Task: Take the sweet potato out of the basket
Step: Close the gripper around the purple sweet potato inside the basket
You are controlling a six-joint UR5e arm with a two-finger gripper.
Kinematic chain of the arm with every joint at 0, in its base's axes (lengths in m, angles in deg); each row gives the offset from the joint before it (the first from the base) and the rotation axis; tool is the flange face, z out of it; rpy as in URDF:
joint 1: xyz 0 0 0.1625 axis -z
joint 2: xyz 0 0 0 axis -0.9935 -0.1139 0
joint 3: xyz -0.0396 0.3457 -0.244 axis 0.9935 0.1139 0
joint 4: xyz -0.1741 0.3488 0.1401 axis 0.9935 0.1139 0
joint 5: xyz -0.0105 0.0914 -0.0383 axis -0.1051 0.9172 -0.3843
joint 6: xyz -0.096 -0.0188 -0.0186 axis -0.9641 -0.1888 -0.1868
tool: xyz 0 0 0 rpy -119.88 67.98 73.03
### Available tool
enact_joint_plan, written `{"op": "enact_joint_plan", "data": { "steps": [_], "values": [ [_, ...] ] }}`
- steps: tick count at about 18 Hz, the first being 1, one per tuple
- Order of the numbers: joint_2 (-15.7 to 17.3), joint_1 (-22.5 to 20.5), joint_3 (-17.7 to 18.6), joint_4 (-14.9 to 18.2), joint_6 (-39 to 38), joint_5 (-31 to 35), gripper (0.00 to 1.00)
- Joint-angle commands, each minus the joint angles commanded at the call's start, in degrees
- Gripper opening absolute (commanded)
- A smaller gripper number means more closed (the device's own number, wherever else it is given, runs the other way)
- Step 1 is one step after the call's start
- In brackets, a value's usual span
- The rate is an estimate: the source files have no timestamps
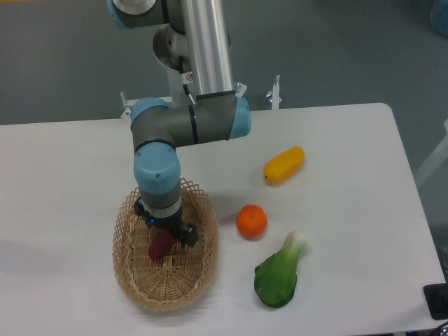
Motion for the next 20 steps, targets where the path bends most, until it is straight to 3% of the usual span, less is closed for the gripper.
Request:
{"op": "enact_joint_plan", "data": {
  "steps": [2,5,11,20],
  "values": [
    [-0.17,0.0,0.0,0.0,0.18,0.0,0.58],
    [0.0,0.0,-0.18,-0.18,0.62,0.09,0.33],
    [1.32,-0.17,-1.76,-0.09,0.79,0.0,0.21],
    [3.6,-2.02,-7.29,0.97,2.02,-0.44,0.21]
  ]
}}
